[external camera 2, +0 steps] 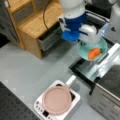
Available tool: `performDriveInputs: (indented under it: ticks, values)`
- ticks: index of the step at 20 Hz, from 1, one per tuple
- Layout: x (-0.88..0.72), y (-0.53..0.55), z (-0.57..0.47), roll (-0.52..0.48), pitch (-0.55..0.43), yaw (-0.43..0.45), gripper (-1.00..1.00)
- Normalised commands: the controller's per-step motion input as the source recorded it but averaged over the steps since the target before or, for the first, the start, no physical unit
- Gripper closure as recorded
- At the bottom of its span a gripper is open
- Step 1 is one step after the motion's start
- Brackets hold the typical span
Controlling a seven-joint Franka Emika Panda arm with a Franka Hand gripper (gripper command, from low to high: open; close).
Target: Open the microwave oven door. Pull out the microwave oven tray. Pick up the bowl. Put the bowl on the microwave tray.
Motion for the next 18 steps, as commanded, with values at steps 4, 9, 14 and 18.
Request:
performDriveInputs:
  ticks: [4, 9, 14, 18]
  values:
    - [-0.32, 0.35, -0.22, 0.065, -0.236, -0.15, 1.0]
    - [-0.37, 0.31, -0.19, 0.044, -0.251, -0.166, 1.0]
    - [-0.41, 0.33, -0.18, 0.041, -0.275, -0.205, 1.0]
    - [-0.46, 0.51, -0.18, 0.027, -0.285, -0.273, 1.0]
